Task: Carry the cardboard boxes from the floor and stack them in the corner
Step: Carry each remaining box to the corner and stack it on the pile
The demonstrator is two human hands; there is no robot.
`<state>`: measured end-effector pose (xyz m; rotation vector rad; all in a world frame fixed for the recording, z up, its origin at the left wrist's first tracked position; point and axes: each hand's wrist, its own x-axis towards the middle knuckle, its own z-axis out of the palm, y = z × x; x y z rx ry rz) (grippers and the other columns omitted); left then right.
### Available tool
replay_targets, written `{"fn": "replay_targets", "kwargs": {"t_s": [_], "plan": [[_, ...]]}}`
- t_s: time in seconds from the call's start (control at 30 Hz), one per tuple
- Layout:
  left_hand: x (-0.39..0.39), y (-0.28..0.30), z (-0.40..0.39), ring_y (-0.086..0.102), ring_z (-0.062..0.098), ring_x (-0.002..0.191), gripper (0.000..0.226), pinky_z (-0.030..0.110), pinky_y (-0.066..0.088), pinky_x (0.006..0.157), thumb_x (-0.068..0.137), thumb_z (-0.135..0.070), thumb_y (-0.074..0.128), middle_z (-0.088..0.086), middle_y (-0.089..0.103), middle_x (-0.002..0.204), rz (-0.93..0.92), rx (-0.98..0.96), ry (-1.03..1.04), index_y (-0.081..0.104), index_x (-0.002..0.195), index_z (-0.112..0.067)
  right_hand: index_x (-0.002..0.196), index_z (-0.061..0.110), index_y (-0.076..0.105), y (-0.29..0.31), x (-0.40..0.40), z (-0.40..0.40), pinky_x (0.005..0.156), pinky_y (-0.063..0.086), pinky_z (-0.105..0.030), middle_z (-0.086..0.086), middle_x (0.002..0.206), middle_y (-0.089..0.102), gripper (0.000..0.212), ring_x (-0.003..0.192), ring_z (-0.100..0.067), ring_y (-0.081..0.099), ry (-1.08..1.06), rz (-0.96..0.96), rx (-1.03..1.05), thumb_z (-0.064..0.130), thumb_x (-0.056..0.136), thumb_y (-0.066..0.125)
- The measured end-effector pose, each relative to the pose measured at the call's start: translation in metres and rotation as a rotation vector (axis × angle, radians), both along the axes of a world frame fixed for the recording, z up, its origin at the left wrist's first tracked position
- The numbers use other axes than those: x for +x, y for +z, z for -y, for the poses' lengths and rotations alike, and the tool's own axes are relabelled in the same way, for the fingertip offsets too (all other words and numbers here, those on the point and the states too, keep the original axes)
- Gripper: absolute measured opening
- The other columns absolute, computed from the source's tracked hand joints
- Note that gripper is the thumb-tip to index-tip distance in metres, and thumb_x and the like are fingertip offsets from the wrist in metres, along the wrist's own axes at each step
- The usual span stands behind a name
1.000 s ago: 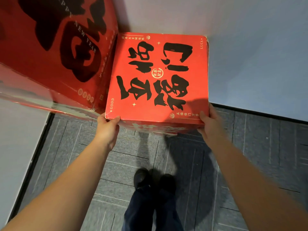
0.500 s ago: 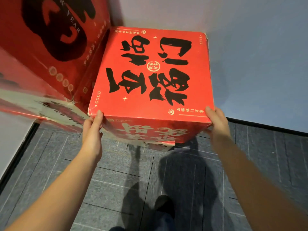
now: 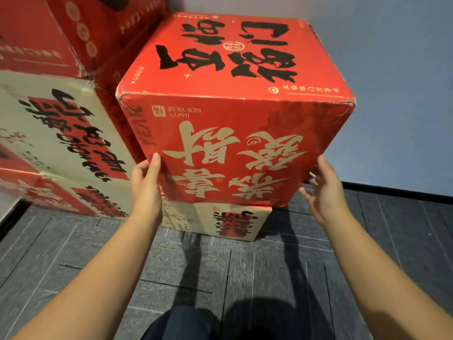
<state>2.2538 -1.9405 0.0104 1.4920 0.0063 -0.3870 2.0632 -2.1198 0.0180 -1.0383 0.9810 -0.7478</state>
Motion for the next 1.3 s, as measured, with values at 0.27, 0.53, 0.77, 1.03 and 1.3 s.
{"fn": "replay_targets", "kwargs": {"t_s": [0.27,0.53,0.77,1.03,1.3], "plan": [[0.009,0.008,-0.008,0.045,0.011,0.105,0.041,0.025,0.037,0.091,0.097,-0.029,0.044,0.000,0.046,0.120,0.063,0.066,0.005,0.039,0.133,-0.009,0.110,0.030,0.050,-0.003,0.004,-0.017,0.081,0.043,-0.036,0.014,0.102,0.058,0.017,0.108,-0.012,0.051,0.071,-0.012,-0.064,0.027,0.095,0.045],[0.017,0.015,-0.010,0.047,0.014,0.109,0.038,0.031,0.039,0.098,0.099,-0.025,0.038,0.005,0.045,0.138,0.066,0.131,0.000,0.039,0.135,-0.012,0.117,0.029,0.046,0.000,0.014,-0.029,0.096,0.039,-0.050,0.016,0.106,0.058,0.023,0.097,-0.001,0.052,0.067,-0.023,-0.024,0.027,0.094,0.048],[0.021,0.012,-0.010,0.043,0.009,0.102,0.038,0.020,0.033,0.085,0.099,-0.024,0.039,0.005,0.046,0.131,0.082,0.126,0.005,0.038,0.135,-0.010,0.120,0.025,0.046,0.003,0.016,-0.034,0.097,0.039,-0.051,0.015,0.105,0.058,0.027,0.095,-0.001,0.052,0.051,-0.043,-0.019,0.028,0.094,0.049],[0.023,0.007,-0.012,0.043,0.012,0.107,0.037,0.022,0.034,0.090,0.097,-0.020,0.043,0.002,0.041,0.117,0.116,0.156,0.015,0.039,0.130,-0.002,0.123,0.026,0.044,0.002,0.016,-0.038,0.098,0.038,-0.051,0.007,0.122,0.056,0.029,0.108,-0.010,0.051,0.051,-0.063,-0.027,0.029,0.094,0.048],[0.004,0.052,-0.022,0.049,0.018,0.111,0.031,0.036,0.039,0.097,0.095,-0.013,0.045,0.007,0.051,0.120,0.022,0.296,-0.062,0.047,0.125,-0.005,0.131,0.008,0.046,0.040,0.005,-0.036,0.092,0.045,-0.036,-0.004,0.121,0.053,0.039,0.104,-0.013,0.052,-0.049,-0.227,-0.048,0.010,0.093,0.052]]}}
